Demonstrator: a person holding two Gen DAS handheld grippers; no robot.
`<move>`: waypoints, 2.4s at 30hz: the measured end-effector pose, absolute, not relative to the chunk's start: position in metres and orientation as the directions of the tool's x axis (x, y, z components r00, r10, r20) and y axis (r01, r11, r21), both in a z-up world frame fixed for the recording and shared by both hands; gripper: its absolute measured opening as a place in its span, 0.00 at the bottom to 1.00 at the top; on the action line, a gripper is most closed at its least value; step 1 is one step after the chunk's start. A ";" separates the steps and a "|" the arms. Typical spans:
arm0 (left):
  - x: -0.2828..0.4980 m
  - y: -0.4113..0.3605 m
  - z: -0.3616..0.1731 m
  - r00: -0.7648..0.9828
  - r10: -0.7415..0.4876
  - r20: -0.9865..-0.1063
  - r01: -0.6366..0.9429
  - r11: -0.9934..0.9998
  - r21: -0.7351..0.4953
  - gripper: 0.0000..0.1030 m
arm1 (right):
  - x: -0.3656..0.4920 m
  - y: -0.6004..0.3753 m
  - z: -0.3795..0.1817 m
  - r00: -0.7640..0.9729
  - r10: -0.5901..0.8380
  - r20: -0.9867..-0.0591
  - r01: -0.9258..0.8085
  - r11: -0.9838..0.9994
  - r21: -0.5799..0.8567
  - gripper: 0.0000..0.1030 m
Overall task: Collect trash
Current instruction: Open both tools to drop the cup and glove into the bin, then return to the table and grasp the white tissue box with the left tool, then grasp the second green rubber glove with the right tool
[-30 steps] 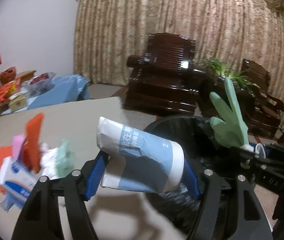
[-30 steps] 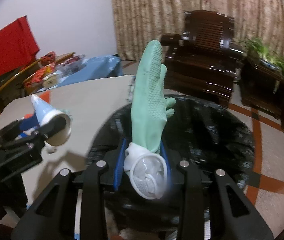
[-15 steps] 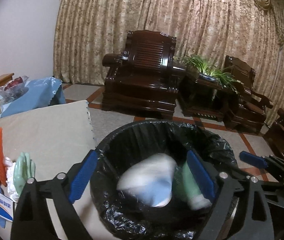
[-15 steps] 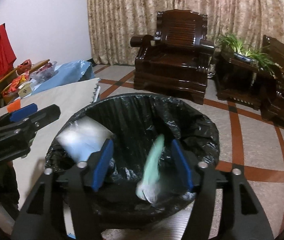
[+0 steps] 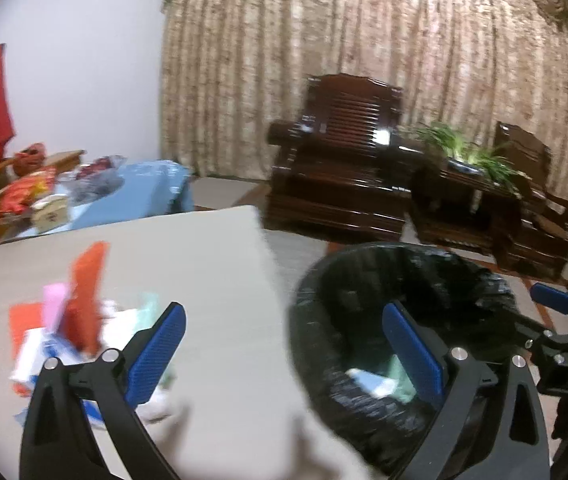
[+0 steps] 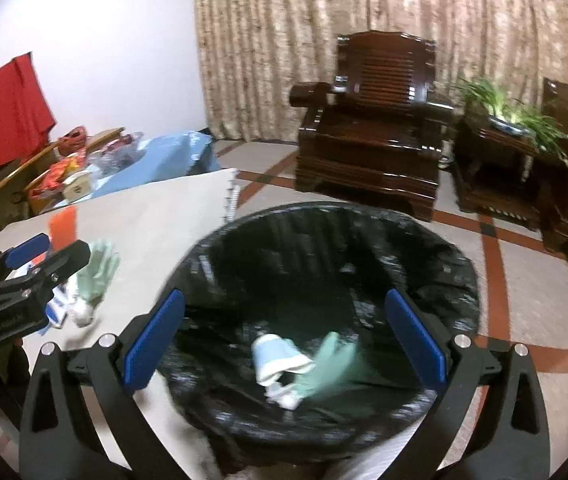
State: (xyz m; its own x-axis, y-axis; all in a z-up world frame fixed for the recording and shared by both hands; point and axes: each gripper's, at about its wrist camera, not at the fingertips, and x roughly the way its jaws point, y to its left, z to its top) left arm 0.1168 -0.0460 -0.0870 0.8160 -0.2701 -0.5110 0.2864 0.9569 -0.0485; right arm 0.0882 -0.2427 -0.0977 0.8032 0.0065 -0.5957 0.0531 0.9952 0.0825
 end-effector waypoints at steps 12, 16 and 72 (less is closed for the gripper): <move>0.087 0.057 -0.095 0.877 0.024 -0.479 -0.006 0.999 0.040 0.94 | 0.109 -0.163 -0.097 0.802 0.143 -0.581 -0.121 0.990 0.076 0.95; 0.090 0.083 -0.112 0.852 0.077 -0.517 -0.071 0.997 0.032 0.94 | 0.116 -0.138 -0.100 0.789 0.184 -0.586 -0.178 0.982 0.069 0.95; 0.130 0.121 -0.153 0.774 -0.067 -0.630 -0.002 0.994 -0.109 0.32 | 0.222 -0.004 -0.173 0.594 0.338 -0.730 -0.409 0.909 0.088 0.35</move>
State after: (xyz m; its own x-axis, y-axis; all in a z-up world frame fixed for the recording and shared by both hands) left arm 0.1299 0.1210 -0.1526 0.7740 -0.0670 -0.6297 -0.0023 0.9941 -0.1086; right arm 0.2218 -0.0038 -0.1734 0.5941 0.3378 -0.7300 -0.4085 0.9085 0.0880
